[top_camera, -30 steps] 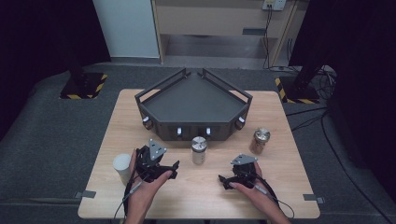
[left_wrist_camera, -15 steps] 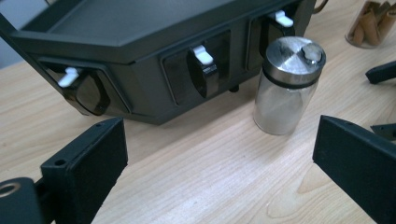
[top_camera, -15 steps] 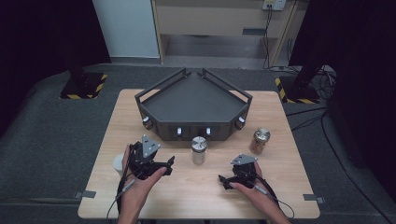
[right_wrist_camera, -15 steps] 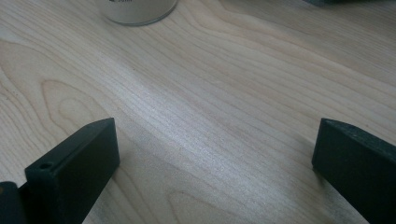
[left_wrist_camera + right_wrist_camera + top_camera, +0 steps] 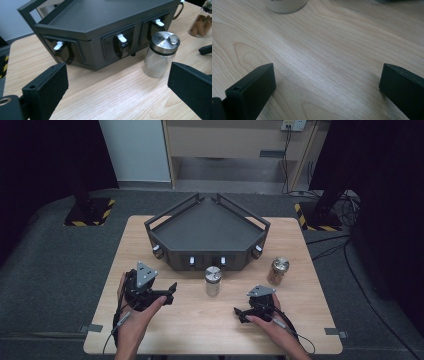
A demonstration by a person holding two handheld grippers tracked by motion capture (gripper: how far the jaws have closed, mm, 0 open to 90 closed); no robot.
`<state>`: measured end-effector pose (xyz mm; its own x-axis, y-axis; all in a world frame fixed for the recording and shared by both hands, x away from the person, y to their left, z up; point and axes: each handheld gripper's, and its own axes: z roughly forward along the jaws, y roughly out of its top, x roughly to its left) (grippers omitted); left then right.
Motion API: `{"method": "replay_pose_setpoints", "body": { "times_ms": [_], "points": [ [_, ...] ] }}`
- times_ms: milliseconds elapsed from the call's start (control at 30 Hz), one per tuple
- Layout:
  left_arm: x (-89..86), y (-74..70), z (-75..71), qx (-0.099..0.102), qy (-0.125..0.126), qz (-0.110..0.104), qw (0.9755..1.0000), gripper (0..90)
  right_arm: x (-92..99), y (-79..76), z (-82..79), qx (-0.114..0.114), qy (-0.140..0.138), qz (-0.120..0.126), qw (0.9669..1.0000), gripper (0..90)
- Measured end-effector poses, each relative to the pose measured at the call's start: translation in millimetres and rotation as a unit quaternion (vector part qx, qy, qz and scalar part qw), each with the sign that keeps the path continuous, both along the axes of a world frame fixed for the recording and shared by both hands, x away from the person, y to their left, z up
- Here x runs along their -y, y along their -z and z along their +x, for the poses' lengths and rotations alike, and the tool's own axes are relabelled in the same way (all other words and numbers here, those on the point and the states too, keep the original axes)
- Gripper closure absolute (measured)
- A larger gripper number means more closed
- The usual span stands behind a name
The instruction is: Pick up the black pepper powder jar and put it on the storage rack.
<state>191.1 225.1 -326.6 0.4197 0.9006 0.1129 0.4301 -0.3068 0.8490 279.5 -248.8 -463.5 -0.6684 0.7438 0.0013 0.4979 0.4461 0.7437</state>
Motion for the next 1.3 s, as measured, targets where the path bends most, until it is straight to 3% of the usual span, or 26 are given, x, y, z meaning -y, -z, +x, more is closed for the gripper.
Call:
{"method": "replay_pose_setpoints", "body": {
  "times_ms": [567, 667, 867, 967, 1067, 1300],
  "points": [
    [-29.6, -3.5, -18.8, 0.022, -0.027, -0.009, 0.9994, 1.9, 0.4, -0.2, -1.4, -0.001, 0.001, 0.000, 1.0000, 0.8],
    [-37.5, -1.5, -21.3, 0.023, -0.030, -0.027, 0.9989, 1.9, 0.4, -0.2, -1.5, -0.001, 0.000, 0.000, 1.0000, 0.8],
    [-40.2, -0.7, -25.1, 0.026, -0.040, -0.011, 0.9988, 1.8, 0.3, -0.2, -1.7, -0.001, 0.001, 0.000, 1.0000, 0.7],
    [-44.4, 1.0, -28.4, 0.030, -0.038, -0.029, 0.9984, 1.7, 0.3, -0.2, -1.7, -0.001, 0.001, 0.000, 1.0000, 0.8],
    [-43.1, -0.9, -33.4, 0.040, -0.036, -0.022, 0.9983, 1.6, 0.2, -0.3, -2.1, -0.001, 0.002, 0.000, 1.0000, 0.8],
    [-47.1, 2.1, -36.5, 0.041, -0.039, -0.023, 0.9981, 1.5, 0.2, -0.3, -2.3, -0.001, 0.002, 0.000, 1.0000, 0.8]
  ]
}}
